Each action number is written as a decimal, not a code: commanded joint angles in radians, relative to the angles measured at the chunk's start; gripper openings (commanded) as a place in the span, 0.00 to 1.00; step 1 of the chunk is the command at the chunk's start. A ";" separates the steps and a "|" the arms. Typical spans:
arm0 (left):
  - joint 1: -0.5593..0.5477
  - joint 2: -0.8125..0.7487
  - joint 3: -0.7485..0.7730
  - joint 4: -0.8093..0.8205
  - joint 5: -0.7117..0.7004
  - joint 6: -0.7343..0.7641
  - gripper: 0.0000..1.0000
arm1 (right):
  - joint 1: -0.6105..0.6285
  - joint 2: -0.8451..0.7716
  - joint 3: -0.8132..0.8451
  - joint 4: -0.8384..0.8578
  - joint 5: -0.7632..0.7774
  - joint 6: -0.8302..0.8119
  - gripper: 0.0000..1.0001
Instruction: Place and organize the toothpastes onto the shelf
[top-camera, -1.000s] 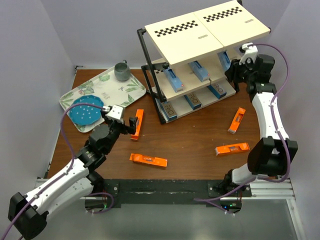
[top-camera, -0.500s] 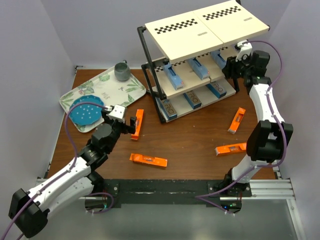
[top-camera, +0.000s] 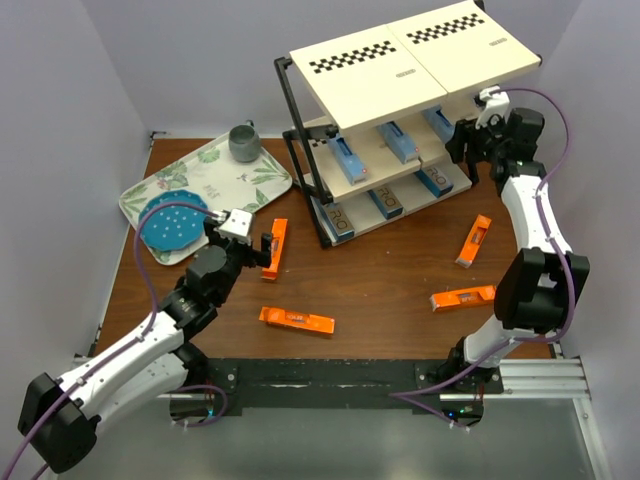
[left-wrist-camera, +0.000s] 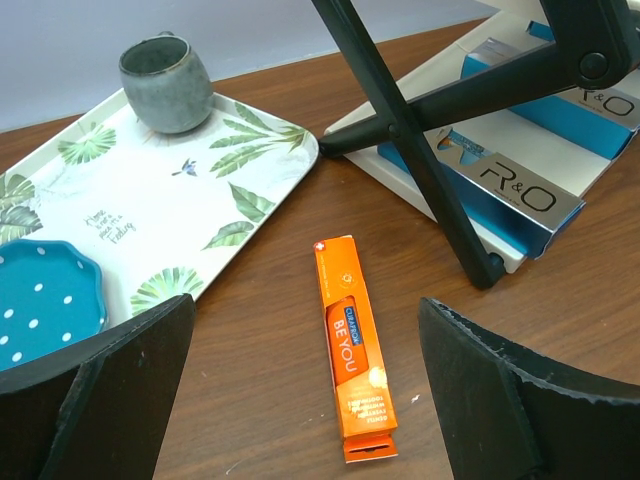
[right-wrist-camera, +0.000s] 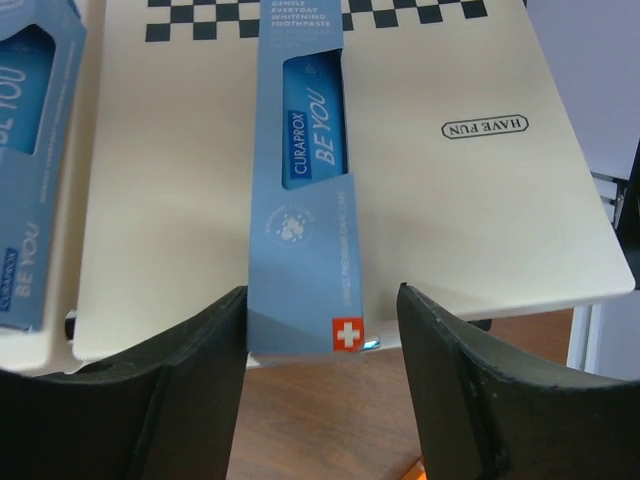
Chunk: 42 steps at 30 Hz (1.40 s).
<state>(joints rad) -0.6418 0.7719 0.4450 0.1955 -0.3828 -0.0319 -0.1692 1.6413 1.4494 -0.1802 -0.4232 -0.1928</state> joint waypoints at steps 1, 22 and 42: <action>0.004 0.006 -0.002 0.051 -0.011 0.013 0.99 | -0.012 -0.064 -0.030 0.102 -0.051 0.038 0.61; 0.002 0.035 0.000 0.044 -0.021 0.017 0.99 | -0.047 0.029 0.035 0.176 -0.115 0.076 0.39; 0.004 0.058 -0.002 0.035 -0.021 0.003 0.98 | -0.090 0.111 0.151 0.136 -0.212 0.032 0.52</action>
<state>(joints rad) -0.6418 0.8303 0.4450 0.1944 -0.3969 -0.0322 -0.2596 1.7760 1.5562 -0.0406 -0.6033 -0.1410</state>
